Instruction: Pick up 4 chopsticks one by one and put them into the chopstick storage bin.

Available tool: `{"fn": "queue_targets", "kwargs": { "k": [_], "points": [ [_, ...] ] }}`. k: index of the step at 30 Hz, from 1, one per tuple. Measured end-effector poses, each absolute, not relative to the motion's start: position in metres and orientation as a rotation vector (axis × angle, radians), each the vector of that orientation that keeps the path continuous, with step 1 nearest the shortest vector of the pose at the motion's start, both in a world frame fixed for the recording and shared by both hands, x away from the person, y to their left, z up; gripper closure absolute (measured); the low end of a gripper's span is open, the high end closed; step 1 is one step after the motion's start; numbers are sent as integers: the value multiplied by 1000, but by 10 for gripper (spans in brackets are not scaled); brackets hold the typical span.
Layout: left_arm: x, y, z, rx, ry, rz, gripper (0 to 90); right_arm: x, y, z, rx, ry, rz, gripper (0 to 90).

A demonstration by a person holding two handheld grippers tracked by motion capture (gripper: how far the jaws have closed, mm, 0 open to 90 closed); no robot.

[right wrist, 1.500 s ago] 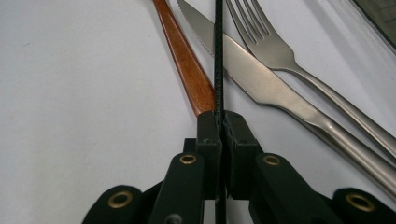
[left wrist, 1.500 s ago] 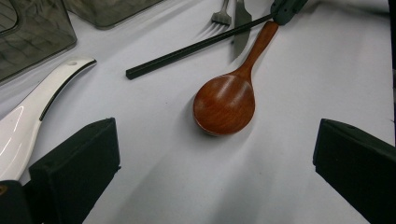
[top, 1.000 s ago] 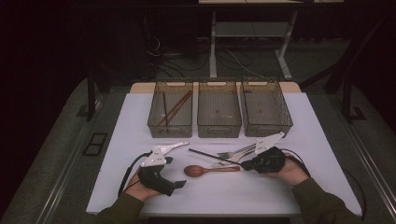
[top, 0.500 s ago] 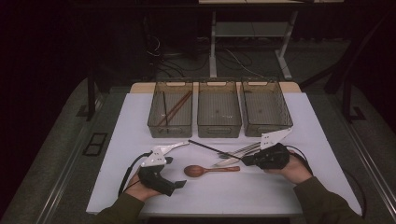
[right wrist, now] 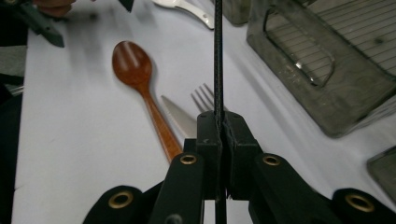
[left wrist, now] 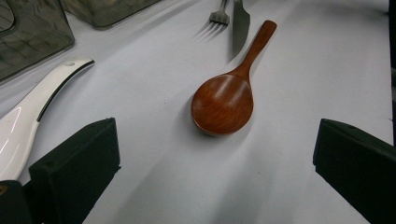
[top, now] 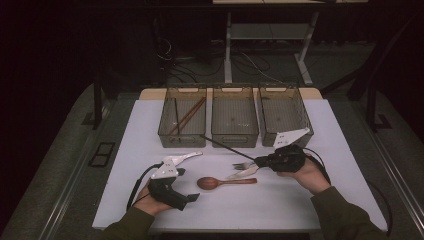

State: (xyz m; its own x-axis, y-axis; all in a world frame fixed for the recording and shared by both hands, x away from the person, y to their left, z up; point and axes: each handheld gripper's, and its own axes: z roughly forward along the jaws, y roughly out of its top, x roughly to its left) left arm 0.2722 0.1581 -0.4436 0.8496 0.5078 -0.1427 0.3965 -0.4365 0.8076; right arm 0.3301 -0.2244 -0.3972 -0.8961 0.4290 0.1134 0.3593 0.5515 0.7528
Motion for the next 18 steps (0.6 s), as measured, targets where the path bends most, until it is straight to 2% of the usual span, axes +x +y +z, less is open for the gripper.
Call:
{"fn": "queue_targets", "kwargs": {
  "k": [18],
  "points": [
    [272,157,-444,2083,661,146,0,355,-197,-381,808,2616,1271,857]
  ]
}}
